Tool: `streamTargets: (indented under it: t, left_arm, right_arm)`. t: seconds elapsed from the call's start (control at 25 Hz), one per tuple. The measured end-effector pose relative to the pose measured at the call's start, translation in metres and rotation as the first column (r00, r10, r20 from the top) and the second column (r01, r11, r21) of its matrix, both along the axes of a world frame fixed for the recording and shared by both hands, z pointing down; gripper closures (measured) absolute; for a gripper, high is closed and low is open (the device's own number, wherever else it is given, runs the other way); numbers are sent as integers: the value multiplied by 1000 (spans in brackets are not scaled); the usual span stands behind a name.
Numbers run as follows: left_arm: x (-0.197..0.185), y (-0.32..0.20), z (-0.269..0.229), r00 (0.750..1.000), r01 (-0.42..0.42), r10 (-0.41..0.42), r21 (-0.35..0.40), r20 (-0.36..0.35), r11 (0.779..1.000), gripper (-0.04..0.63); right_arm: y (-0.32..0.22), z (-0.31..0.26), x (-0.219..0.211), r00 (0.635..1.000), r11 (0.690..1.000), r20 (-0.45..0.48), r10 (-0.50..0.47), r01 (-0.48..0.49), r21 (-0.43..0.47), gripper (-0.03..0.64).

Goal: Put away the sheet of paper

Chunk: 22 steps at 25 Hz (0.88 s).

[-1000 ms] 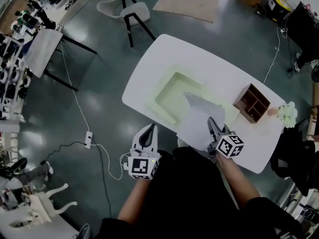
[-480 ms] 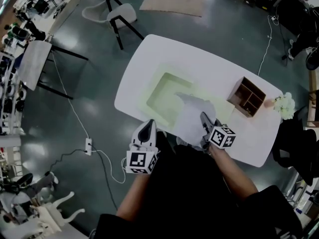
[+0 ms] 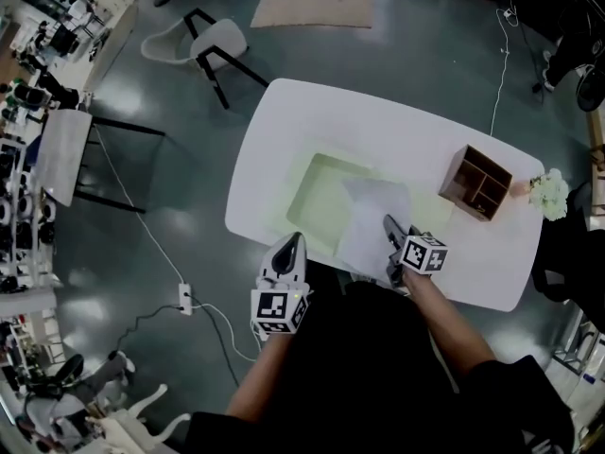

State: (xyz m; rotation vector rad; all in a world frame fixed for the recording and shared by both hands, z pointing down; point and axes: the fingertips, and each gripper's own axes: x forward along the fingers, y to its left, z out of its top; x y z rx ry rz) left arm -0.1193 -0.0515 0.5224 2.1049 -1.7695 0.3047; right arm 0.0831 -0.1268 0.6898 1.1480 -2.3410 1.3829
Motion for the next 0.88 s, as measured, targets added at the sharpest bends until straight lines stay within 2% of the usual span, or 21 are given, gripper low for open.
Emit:
streamTargets:
  t: [0.56, 0.88]
  left_arm:
    - [-35, -63, 11, 995, -101, 100, -41, -25, 994, 592]
    - [-43, -84, 19, 987, -156, 153, -47, -56, 987, 592]
  right_arm:
    - [-20, 44, -6, 992, 993, -107, 72, -81, -86, 618]
    - [-17, 67, -7, 987, 980, -115, 111, -128, -154, 618]
